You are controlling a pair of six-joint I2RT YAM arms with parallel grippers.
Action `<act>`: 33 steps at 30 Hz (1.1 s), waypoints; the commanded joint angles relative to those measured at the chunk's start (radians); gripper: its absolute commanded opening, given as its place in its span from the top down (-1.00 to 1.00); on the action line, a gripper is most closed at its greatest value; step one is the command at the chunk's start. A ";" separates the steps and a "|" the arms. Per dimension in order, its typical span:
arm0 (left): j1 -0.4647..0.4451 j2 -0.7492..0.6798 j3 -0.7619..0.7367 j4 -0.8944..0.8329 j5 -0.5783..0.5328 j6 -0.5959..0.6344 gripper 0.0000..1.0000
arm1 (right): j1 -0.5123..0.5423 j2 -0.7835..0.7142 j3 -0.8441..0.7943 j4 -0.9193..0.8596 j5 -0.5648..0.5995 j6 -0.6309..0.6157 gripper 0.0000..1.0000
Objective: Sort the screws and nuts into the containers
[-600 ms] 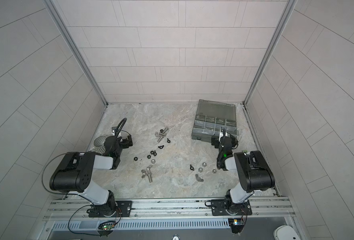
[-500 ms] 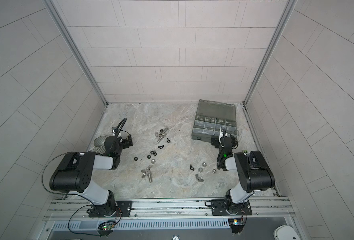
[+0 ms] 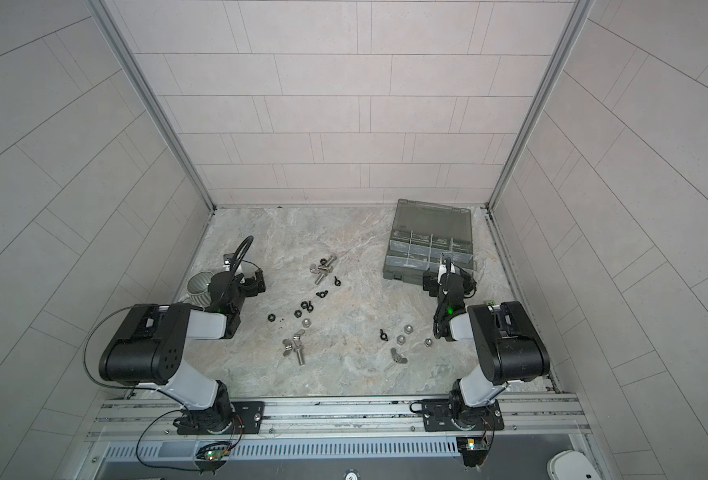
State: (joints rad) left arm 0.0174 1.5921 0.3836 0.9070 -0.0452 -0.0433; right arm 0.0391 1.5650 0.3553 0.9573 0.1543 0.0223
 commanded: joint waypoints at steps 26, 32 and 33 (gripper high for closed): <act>-0.017 -0.135 0.148 -0.320 -0.019 0.028 -1.00 | 0.089 -0.299 0.126 -0.385 0.313 0.001 -0.99; -0.058 -0.234 0.327 -0.608 0.023 0.021 -1.00 | 0.102 -0.329 0.511 -1.066 0.356 0.130 -0.99; -0.077 -0.238 0.373 -0.676 0.021 0.014 -1.00 | 0.109 -0.327 0.552 -1.132 0.364 0.163 -0.99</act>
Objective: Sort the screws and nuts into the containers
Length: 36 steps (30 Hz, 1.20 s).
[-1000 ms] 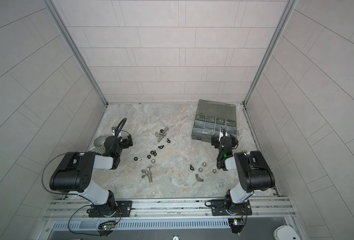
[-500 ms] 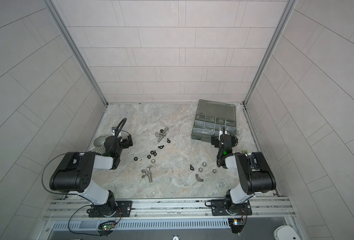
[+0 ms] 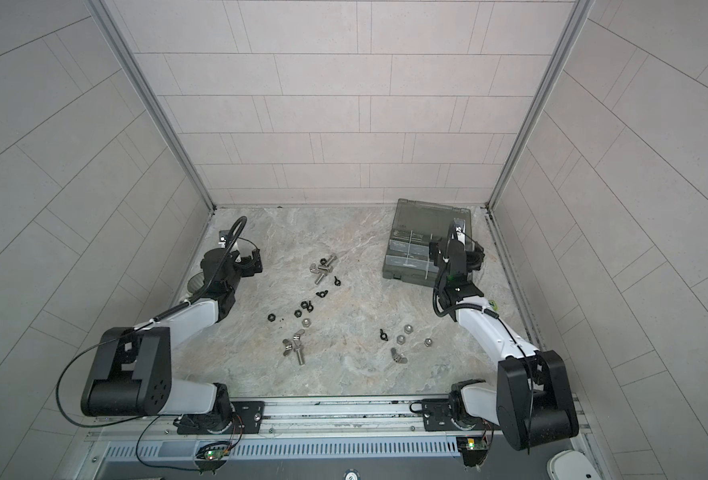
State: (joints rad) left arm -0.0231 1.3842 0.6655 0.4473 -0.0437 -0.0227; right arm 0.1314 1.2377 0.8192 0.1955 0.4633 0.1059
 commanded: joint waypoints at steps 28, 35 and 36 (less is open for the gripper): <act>-0.643 0.909 1.466 -1.039 0.101 -0.270 -0.87 | 0.065 -0.335 0.209 -1.144 -0.082 0.446 -0.99; -0.661 1.071 1.640 -1.078 0.103 -0.293 -0.81 | 0.059 -0.354 0.207 -1.154 -0.123 0.436 -0.99; -0.661 1.082 1.648 -1.079 0.107 -0.297 -0.79 | 0.058 -0.355 0.204 -1.157 -0.128 0.433 -0.99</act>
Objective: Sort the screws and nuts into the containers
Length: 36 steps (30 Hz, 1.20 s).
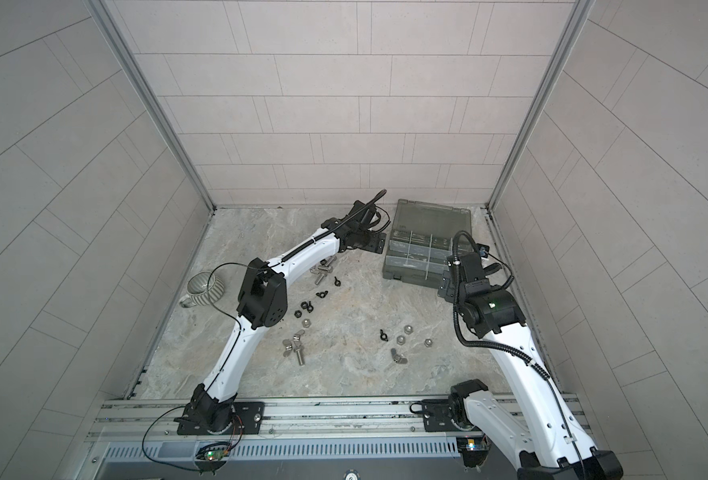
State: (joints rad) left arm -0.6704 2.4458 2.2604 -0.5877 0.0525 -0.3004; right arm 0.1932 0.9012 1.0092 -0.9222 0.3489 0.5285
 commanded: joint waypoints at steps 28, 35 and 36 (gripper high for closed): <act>-0.066 0.186 0.165 -0.034 -0.037 -0.025 -0.37 | -0.018 -0.088 -0.003 -0.109 0.037 -0.051 -0.99; -0.063 0.152 0.176 -0.028 -0.052 0.000 -0.37 | -0.018 -0.097 0.001 -0.117 0.061 -0.078 -0.99; -0.063 0.148 0.175 -0.025 -0.053 0.000 -0.37 | -0.018 -0.096 0.001 -0.115 0.060 -0.077 -0.99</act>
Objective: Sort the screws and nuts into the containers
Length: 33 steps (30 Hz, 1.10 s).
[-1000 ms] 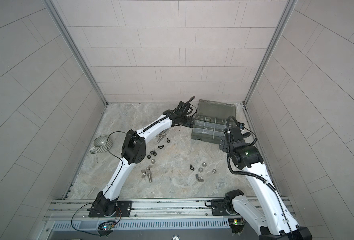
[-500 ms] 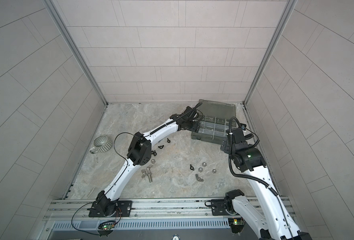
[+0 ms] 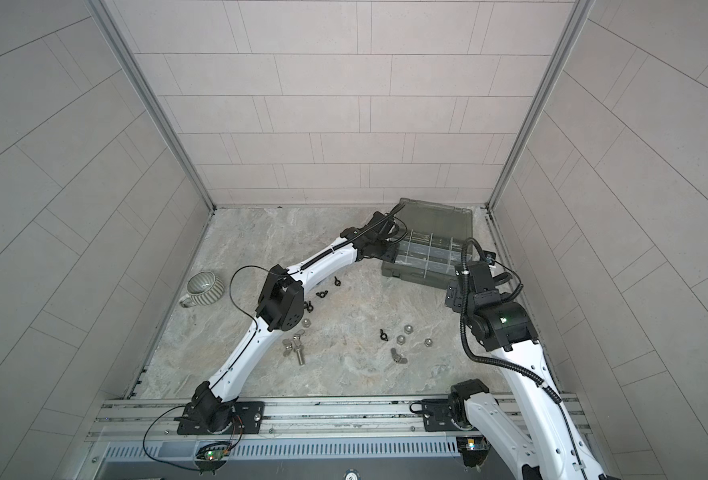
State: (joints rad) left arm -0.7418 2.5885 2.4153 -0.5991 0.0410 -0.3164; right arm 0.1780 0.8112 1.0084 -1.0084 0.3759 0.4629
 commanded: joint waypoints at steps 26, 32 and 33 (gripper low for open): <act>0.039 0.063 0.026 0.037 -0.007 -0.054 -0.31 | -0.013 0.013 0.000 -0.018 0.043 -0.024 -0.99; 0.038 0.078 0.025 0.047 0.023 -0.074 -0.15 | -0.020 0.015 -0.004 -0.020 0.043 -0.024 -0.99; 0.039 0.080 0.024 0.048 0.027 -0.075 -0.07 | -0.021 0.014 -0.005 -0.021 0.044 -0.025 -0.99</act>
State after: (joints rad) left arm -0.7006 2.6465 2.4184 -0.5339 0.0490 -0.3855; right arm 0.1627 0.8276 1.0084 -1.0073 0.3943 0.4404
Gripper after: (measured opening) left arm 0.561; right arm 0.992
